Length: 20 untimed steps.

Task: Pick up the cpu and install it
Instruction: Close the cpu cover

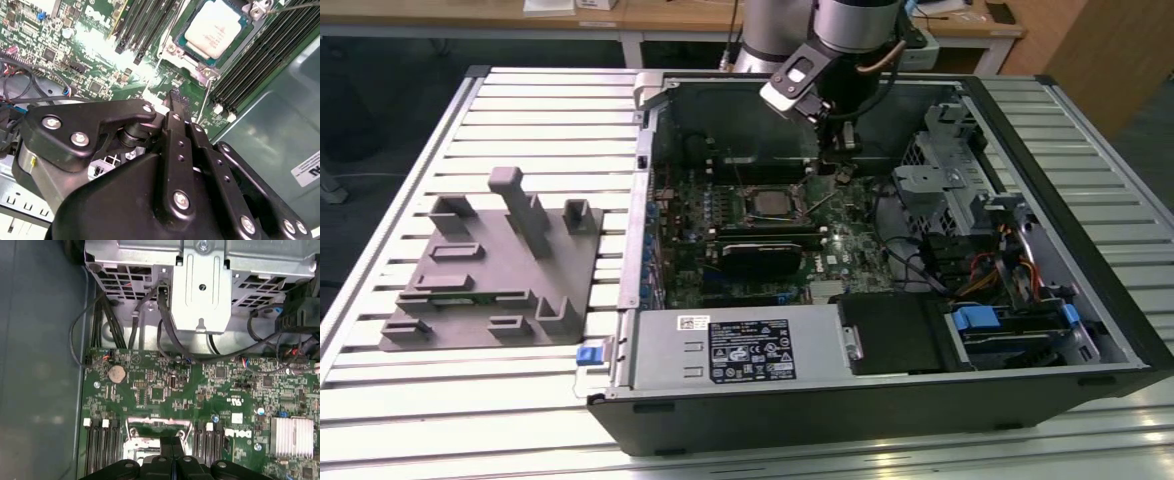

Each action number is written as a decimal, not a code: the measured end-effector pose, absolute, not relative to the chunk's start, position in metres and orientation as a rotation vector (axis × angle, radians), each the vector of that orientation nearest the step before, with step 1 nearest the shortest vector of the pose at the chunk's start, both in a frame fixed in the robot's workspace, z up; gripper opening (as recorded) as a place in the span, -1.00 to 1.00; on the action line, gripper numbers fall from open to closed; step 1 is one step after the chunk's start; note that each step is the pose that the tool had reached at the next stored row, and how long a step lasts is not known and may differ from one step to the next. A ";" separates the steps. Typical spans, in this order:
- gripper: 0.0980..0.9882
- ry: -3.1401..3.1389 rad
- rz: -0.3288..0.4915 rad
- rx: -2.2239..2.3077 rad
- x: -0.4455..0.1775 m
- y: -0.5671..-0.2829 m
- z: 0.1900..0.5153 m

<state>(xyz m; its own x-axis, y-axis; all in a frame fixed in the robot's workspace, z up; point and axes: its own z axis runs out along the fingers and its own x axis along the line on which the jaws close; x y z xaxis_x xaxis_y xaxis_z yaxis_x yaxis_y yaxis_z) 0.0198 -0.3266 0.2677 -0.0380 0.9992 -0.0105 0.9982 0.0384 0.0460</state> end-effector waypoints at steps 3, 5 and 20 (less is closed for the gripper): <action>-0.98 2.235 0.040 2.151 0.025 -0.326 0.267; -0.98 2.235 0.040 2.151 0.028 -0.326 0.266; -0.98 2.236 0.038 2.152 0.049 -0.320 0.261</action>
<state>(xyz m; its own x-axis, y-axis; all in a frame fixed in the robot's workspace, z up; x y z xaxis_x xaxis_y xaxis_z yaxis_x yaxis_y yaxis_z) 0.0486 -0.3204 0.2606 -0.0380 0.9992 -0.0103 0.9983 0.0384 0.0437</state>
